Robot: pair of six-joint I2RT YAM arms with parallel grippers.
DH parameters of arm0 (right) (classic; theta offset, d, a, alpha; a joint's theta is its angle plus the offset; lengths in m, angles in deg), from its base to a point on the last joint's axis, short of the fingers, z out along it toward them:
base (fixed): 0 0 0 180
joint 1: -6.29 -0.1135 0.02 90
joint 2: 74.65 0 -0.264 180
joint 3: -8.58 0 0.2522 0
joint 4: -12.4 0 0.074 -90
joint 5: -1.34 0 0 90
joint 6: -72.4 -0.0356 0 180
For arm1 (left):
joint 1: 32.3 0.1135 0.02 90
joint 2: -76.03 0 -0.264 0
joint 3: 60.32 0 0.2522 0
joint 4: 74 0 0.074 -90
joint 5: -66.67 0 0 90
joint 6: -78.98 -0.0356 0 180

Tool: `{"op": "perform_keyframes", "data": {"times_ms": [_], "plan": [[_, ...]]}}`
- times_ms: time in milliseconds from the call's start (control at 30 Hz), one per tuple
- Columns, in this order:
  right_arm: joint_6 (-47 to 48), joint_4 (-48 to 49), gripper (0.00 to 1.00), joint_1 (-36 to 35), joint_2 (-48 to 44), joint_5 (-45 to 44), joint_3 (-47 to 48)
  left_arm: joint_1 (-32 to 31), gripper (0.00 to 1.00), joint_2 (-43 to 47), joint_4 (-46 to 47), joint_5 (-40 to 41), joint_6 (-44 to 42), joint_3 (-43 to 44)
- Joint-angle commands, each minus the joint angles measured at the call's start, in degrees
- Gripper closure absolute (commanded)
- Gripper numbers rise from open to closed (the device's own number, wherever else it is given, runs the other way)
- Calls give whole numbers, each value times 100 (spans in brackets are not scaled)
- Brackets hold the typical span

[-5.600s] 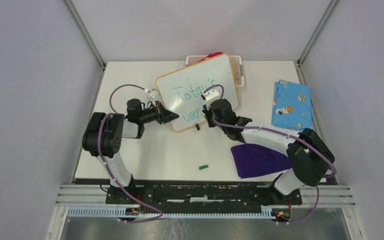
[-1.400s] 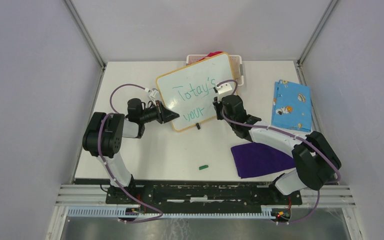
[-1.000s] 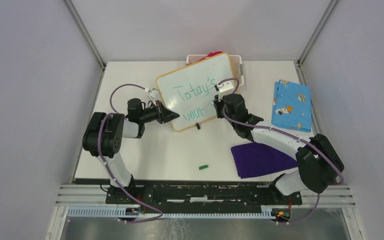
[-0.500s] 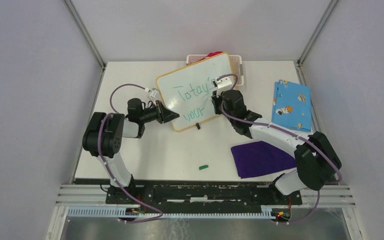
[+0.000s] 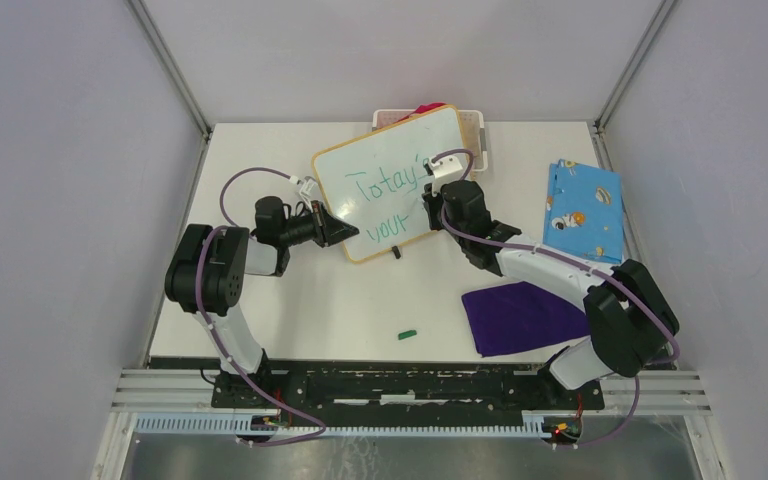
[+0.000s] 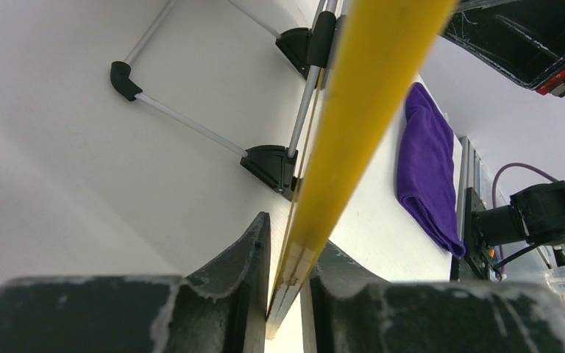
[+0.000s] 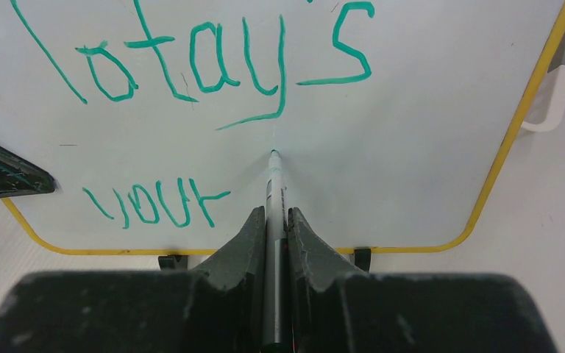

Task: Write a sentence on the whiteboard

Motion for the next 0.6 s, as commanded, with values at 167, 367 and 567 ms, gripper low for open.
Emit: {"op": "perform_keyframes", "data": {"times_ms": [167,367,567], "plan": [[5,160,100,48,1,-144,-40,-54,75,-135,-391,355,-369,82],[-30,174,100,41,-64,-157,-172,-53,75,-131,-391,353,-382,72],[-60,209,100,42,-132,-132,-315,-57,75,-129,-402,355,-375,75]]}}
